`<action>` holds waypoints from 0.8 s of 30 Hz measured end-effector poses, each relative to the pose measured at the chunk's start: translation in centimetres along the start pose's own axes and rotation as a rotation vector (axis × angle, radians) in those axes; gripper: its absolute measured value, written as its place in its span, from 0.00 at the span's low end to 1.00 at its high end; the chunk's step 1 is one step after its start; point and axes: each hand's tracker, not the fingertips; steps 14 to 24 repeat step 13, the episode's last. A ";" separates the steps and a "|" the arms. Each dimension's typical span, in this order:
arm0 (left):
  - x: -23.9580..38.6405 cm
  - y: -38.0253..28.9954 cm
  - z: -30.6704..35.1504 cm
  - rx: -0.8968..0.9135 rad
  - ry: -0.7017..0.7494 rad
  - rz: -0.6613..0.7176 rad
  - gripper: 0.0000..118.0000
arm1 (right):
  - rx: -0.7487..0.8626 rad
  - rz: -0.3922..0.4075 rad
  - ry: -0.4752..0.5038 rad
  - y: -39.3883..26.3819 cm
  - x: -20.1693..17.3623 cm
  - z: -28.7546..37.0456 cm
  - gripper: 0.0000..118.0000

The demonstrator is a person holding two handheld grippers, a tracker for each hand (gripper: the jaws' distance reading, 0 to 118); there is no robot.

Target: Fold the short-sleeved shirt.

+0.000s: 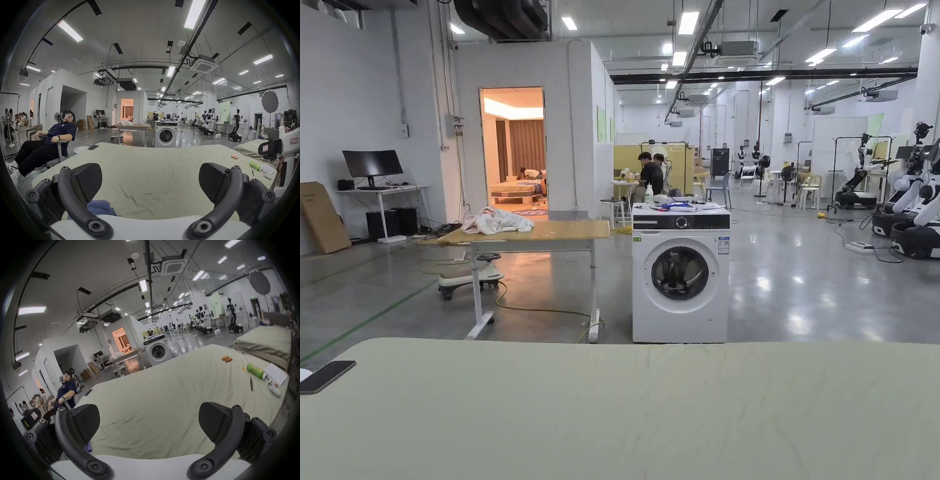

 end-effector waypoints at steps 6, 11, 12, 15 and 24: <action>0.2 -0.1 -0.2 -0.004 -0.015 -0.002 1.00 | 0.030 0.050 -0.033 -0.4 -0.9 0.0 1.00; 0.3 -0.2 -0.1 -0.002 -0.025 -0.011 1.00 | 0.061 0.023 -0.070 -0.4 -0.5 -0.6 1.00; 0.3 -0.2 -0.1 -0.003 -0.027 -0.014 1.00 | 0.062 0.008 -0.072 -0.3 -0.4 -0.8 1.00; 0.4 -0.2 -0.2 -0.008 -0.027 -0.018 1.00 | 0.067 -0.004 -0.078 -0.4 -0.2 -0.9 1.00; 0.4 -0.2 -0.2 -0.008 -0.027 -0.018 1.00 | 0.067 -0.004 -0.078 -0.4 -0.2 -0.9 1.00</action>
